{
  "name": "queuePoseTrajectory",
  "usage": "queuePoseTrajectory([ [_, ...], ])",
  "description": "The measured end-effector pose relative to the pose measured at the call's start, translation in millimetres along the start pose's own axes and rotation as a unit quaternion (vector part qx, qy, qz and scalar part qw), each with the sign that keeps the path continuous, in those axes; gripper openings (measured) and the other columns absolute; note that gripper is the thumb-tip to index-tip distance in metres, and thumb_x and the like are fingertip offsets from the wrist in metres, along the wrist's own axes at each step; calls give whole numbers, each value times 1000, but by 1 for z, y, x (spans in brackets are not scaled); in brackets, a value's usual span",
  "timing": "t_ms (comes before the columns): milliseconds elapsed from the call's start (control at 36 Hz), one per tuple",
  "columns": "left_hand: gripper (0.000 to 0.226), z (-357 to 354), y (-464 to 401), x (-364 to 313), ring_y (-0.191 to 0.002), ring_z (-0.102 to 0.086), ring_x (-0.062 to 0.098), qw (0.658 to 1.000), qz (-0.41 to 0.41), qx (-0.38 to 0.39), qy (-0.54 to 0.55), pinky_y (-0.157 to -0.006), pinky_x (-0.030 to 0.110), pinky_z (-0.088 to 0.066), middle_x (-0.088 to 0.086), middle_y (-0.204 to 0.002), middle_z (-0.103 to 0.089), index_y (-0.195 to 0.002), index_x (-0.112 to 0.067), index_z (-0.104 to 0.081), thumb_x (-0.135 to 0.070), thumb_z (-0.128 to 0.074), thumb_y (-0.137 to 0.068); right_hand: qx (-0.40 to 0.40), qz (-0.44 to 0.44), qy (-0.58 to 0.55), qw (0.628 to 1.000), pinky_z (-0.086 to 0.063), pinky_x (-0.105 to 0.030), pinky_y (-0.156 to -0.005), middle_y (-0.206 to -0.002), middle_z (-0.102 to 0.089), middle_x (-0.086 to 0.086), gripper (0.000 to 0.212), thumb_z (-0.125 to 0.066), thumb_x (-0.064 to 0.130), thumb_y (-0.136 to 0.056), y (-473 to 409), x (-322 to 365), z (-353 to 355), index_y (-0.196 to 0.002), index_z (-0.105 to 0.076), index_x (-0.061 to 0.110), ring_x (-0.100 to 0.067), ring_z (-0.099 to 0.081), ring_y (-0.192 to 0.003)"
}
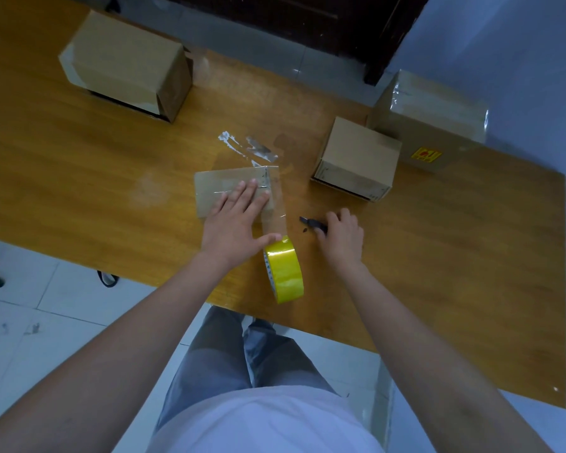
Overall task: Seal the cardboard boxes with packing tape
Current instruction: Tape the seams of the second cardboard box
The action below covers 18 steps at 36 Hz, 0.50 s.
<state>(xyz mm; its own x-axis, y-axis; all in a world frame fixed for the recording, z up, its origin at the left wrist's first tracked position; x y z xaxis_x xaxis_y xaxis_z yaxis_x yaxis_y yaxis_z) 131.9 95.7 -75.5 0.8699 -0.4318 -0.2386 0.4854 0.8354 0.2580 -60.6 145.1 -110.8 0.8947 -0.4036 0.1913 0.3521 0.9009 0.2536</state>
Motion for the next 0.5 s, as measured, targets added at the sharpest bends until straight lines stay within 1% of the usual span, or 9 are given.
queuePoseTrajectory([
  [56, 87, 0, 0, 0, -147, 11, 11, 1000, 0, -2, -6, -118, 34, 4, -6, -160, 9, -153, -31, -5, -76, -31, -83, 7, 12, -175, 984, -40, -33, -93, -119, -47, -5, 36, -54, 35, -94, 2, 17, 2, -119, -58, 10, -20, -45, -113],
  [111, 87, 0, 0, 0, -147, 10, 11, 1000, -2, -3, -5, -118, 34, 4, -6, -160, 9, -152, -31, -5, -76, -31, -83, 85, 21, -348, 933, -43, -33, -94, -114, -50, -2, 39, -57, 37, -93, 7, 40, -6, -118, -60, 8, -16, -49, -109],
  [167, 85, -1, -1, 0, -147, 10, 11, 1000, -4, -4, -2, -118, 33, 4, -6, -160, 9, -153, -31, -6, -73, -34, -85, 196, 6, -411, 890, -41, -36, -101, -117, -54, -1, 44, -57, 43, -91, 15, 57, -21, -119, -61, 9, -17, -51, -113],
  [194, 84, -1, -1, 0, -147, 10, 11, 1000, -4, -5, -3, -118, 33, 4, -6, -160, 8, -153, -31, -6, -72, -36, -86, 247, -5, -431, 868, -39, -34, -102, -115, -58, 0, 44, -57, 42, -92, 20, 63, -27, -118, -62, 8, -14, -52, -111],
  [222, 84, -1, -1, 0, -147, 10, 11, 1000, -5, -6, -7, -118, 33, 3, -6, -160, 8, -153, -31, -6, -71, -36, -86, 289, -7, -456, 842, -39, -31, -100, -107, -63, 3, 39, -57, 39, -92, 25, 70, -31, -113, -65, 7, -11, -55, -105],
  [278, 84, -2, -1, 0, -147, 10, 12, 1000, -6, -7, -11, -118, 34, 3, -5, -160, 8, -153, -30, -6, -70, -36, -86, 327, 5, -507, 797, -39, -35, -99, -91, -69, 7, 25, -59, 34, -92, 27, 78, -36, -99, -71, 12, -11, -60, -95],
  [306, 84, -3, -1, 1, -147, 9, 12, 1000, -7, -6, -11, -118, 34, 2, -5, -160, 8, -153, -30, -5, -71, -35, -86, 331, 6, -525, 785, -39, -38, -99, -88, -70, 8, 21, -58, 31, -93, 27, 79, -38, -96, -71, 15, -13, -62, -93],
  [389, 88, -6, -1, 1, -147, 10, 12, 1000, -14, -2, -6, -118, 34, 3, -5, -160, 7, -153, -30, -5, -75, -28, -82, 326, -9, -551, 768, -42, -38, -93, -85, -71, 8, 17, -57, 27, -94, 30, 76, -41, -94, -72, 20, -13, -62, -87],
  [500, 89, -7, -2, 4, -147, 8, 10, 1000, -18, -6, 10, -117, 33, 3, -6, -160, 4, -152, -32, -8, -82, -14, -80, 286, -8, -556, 781, -43, -31, -88, -79, -70, 13, 15, -58, 21, -93, 31, 75, -39, -86, -71, 25, -10, -61, -85],
])
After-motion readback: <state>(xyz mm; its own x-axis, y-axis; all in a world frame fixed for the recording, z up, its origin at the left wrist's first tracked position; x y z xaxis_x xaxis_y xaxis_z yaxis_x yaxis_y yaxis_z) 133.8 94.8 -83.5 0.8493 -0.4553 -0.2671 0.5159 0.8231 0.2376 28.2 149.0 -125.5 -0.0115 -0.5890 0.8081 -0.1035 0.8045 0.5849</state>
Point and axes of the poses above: each hand's wrist, its own y-axis away from the middle knuckle, its own z-axis out of the back of the hand, x = y × z, the point moved 9 cm from there along -y, towards the middle knuckle
